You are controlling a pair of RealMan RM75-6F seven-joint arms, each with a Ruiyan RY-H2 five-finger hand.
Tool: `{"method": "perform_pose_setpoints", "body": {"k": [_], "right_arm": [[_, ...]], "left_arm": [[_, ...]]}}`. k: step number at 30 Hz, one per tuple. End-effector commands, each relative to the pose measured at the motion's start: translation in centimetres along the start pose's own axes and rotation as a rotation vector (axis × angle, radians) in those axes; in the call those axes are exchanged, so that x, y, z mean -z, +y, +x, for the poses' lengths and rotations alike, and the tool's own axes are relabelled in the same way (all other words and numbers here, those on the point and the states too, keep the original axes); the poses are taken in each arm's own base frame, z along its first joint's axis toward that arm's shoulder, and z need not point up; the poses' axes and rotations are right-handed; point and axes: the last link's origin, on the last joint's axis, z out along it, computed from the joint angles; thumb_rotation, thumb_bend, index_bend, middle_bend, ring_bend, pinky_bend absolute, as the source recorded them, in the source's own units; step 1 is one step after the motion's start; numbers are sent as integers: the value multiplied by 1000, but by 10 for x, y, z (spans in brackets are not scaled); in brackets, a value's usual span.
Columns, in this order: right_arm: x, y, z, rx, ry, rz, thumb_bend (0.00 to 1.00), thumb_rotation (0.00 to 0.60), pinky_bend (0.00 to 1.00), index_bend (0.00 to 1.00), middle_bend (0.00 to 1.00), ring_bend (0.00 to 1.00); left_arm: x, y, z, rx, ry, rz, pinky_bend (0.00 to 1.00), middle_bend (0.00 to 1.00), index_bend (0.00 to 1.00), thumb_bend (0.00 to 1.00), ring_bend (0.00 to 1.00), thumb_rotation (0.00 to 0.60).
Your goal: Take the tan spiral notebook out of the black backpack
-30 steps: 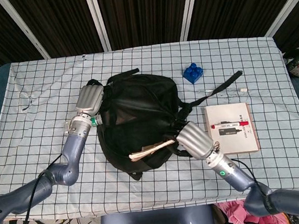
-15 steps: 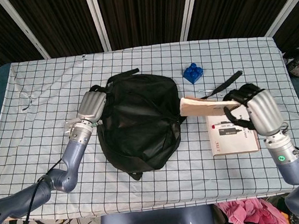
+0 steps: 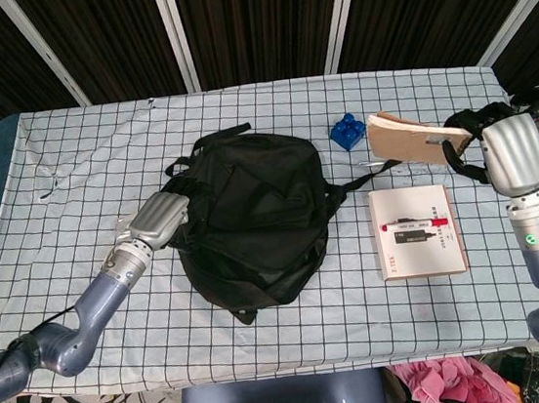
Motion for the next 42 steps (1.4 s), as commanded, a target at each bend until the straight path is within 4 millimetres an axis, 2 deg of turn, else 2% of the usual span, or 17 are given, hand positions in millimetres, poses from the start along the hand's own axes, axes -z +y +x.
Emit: {"method": "perform_pose_setpoints", "body": {"k": [1,6,11,15,19,23,25,29,33,34,36,38,40,42], "right_arm": [[-5,-3,-9,11,-18,0,564,600,457,602,573,604],[-13,-10,-24,1,-49,-1,564,600,457,603,571,600],[-30,-31,-42,-7,-71,41,566,600,457,602,570,598],[-43,-64,-64,2,-88,113,571,600,457,602,574,598],[-46,-95,-88,54,-98,183,575,600,458,603,575,598],[-40,-130,-116,76,-136,255,576,600,458,602,573,598],[-28,-160,-138,91,-185,347,576,600,457,602,572,598],[-18,-177,-154,110,-195,374,576,600,458,602,570,598],[2,-198,-170,73,-232,393,568,600,457,594,548,596],[8,-202,-172,73,-244,406,543,600,453,560,520,586],[20,-207,-177,86,-285,426,440,600,404,400,403,512],[33,-209,-181,113,-350,437,308,600,313,117,171,342],[48,-211,-179,126,-426,438,249,600,269,6,37,233],[52,-211,-173,132,-447,427,217,600,250,0,0,186]], "left_arm": [[39,-8,12,15,-108,32,0,1,99,8,0,600],[67,-17,30,23,-133,69,0,0,88,1,0,600],[87,-33,49,-13,12,94,0,0,101,7,0,600],[102,-45,53,-57,172,102,0,1,108,9,0,600],[108,-54,51,-87,256,126,0,2,109,8,0,600],[108,-58,51,-77,279,141,0,2,110,9,0,600],[105,-58,51,-90,283,136,0,2,111,9,0,600],[102,-57,50,-75,286,133,0,4,118,9,0,600],[99,-60,48,-51,288,139,0,5,129,10,0,600],[99,-61,48,-46,288,141,0,5,131,10,0,600],[97,-63,47,-38,288,147,0,6,131,9,0,600],[96,-65,47,-34,289,152,0,6,131,10,0,600],[95,-68,47,-43,294,158,0,6,131,10,0,600],[94,-70,47,-55,298,162,0,6,131,12,0,600]]}}
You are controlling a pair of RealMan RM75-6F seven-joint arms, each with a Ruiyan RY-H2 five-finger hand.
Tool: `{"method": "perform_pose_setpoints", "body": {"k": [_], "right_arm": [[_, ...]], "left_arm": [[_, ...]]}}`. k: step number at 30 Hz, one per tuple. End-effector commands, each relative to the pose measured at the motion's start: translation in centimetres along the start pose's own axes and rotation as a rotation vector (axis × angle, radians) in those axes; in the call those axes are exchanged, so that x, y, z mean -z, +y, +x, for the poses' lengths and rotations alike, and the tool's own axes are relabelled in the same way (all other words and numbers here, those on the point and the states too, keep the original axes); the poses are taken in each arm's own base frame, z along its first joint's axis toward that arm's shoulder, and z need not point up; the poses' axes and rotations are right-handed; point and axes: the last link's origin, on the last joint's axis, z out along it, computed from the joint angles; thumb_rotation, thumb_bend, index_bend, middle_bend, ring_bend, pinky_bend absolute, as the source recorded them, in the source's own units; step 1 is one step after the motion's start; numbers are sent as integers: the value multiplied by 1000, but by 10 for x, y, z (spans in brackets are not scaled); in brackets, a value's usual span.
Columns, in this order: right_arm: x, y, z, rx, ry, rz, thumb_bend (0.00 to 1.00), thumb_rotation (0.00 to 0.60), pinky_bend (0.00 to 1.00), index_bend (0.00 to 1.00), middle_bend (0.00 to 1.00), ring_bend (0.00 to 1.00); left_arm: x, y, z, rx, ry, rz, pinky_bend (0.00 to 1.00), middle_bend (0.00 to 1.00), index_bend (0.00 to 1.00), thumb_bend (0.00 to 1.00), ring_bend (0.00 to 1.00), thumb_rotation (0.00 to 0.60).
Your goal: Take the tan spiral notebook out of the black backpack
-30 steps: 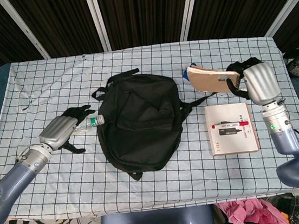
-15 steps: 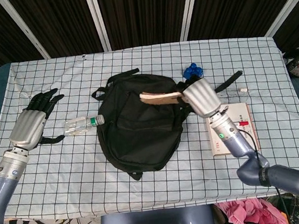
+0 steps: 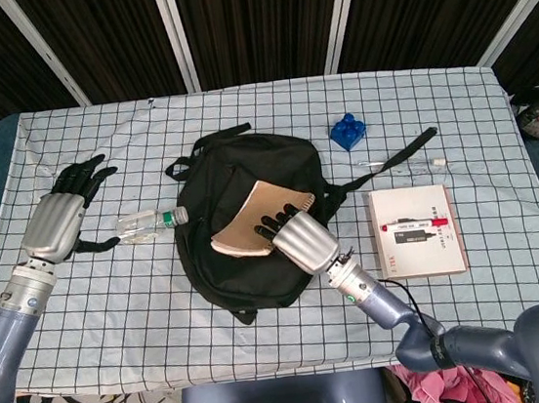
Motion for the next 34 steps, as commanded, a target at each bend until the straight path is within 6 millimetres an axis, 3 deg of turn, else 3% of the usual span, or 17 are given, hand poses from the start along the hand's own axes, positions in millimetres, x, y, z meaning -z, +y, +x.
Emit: {"method": "perform_pose_setpoints", "body": {"k": [1,4,7,8,9,11,13,17,21,26,31,34], "right_arm": [[21,-8,-1,6,-108,-4,206,600,246,0,0,177],[29,0,8,18,-113,-33,196,600,229,0,0,170],[41,24,21,44,-102,-107,197,600,210,0,0,169],[66,71,32,68,-93,-262,198,600,201,0,0,168],[75,79,36,68,-96,-278,197,600,191,0,0,167],[107,117,50,89,-96,-382,197,600,180,0,0,165],[139,145,59,103,-110,-468,197,600,177,0,0,166],[196,177,76,119,-137,-586,197,600,171,0,0,168],[251,183,87,89,-92,-687,196,600,171,0,0,168],[303,166,89,83,-51,-731,196,600,171,0,0,169],[340,130,73,77,-33,-713,197,600,171,0,0,171],[349,120,63,97,-30,-709,198,600,171,0,0,169]], "left_arm": [[-2,-2,0,-17,8,4,0,6,131,16,0,600],[-2,-4,0,-28,13,8,0,6,131,22,0,600],[3,-6,2,-46,25,9,0,6,131,22,0,600],[18,-12,2,-86,27,22,0,6,131,22,0,600],[25,-13,2,-97,32,23,0,6,131,22,0,600],[46,-20,-1,-144,50,42,0,6,130,22,0,600],[66,-25,-6,-167,67,61,0,6,130,22,0,600],[96,-33,-16,-149,84,75,0,11,140,23,0,600],[124,-46,-25,-157,75,132,0,13,142,23,0,600],[151,-52,-36,-149,50,187,0,13,142,24,0,600],[176,-57,-52,-94,50,231,0,13,143,23,0,600],[184,-58,-57,-77,51,232,0,12,142,23,0,600]]}}
